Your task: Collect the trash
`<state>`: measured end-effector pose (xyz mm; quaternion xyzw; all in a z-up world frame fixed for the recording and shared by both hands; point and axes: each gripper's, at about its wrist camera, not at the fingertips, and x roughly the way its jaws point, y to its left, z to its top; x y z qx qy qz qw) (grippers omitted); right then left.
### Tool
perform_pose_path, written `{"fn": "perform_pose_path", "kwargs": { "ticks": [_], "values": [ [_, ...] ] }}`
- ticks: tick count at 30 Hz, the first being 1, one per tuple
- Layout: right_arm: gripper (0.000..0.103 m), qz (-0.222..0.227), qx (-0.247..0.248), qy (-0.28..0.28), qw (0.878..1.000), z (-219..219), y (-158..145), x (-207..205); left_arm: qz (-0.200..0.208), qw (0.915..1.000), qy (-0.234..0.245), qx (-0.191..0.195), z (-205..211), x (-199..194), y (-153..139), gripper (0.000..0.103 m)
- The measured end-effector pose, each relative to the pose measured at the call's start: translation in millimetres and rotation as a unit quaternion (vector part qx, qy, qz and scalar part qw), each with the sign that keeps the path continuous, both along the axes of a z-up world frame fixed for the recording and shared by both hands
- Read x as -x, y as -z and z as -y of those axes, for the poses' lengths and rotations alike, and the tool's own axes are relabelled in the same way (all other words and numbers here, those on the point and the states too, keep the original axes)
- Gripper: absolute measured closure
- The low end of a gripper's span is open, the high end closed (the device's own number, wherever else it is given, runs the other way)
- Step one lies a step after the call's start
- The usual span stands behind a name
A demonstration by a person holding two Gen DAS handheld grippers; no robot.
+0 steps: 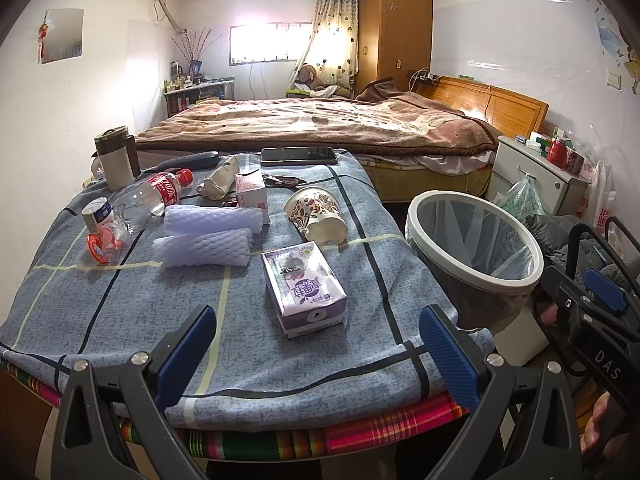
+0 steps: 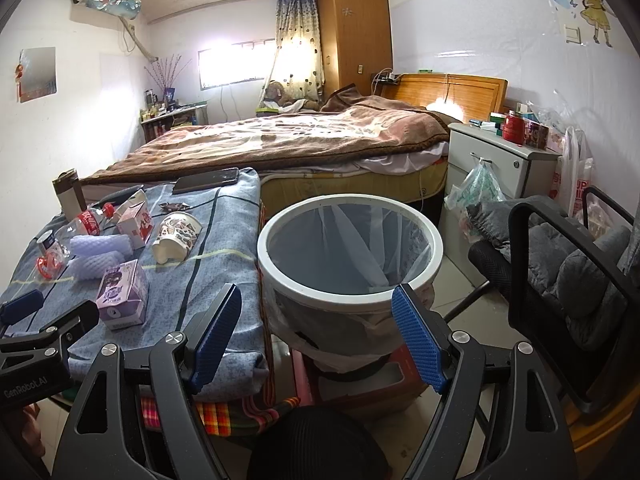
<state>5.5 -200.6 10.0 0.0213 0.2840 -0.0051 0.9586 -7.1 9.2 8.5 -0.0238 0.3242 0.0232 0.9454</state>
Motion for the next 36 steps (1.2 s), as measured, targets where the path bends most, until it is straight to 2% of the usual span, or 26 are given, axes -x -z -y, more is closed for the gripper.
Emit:
{"fn": "perform_pose_path", "kwargs": {
  "ticks": [36],
  "values": [
    [0.024,0.005,0.001,-0.001,1.0,0.0,-2.4,0.7,-0.004,1.0,-0.006,0.006,-7.2,0.5,3.6,0.0]
  ]
}}
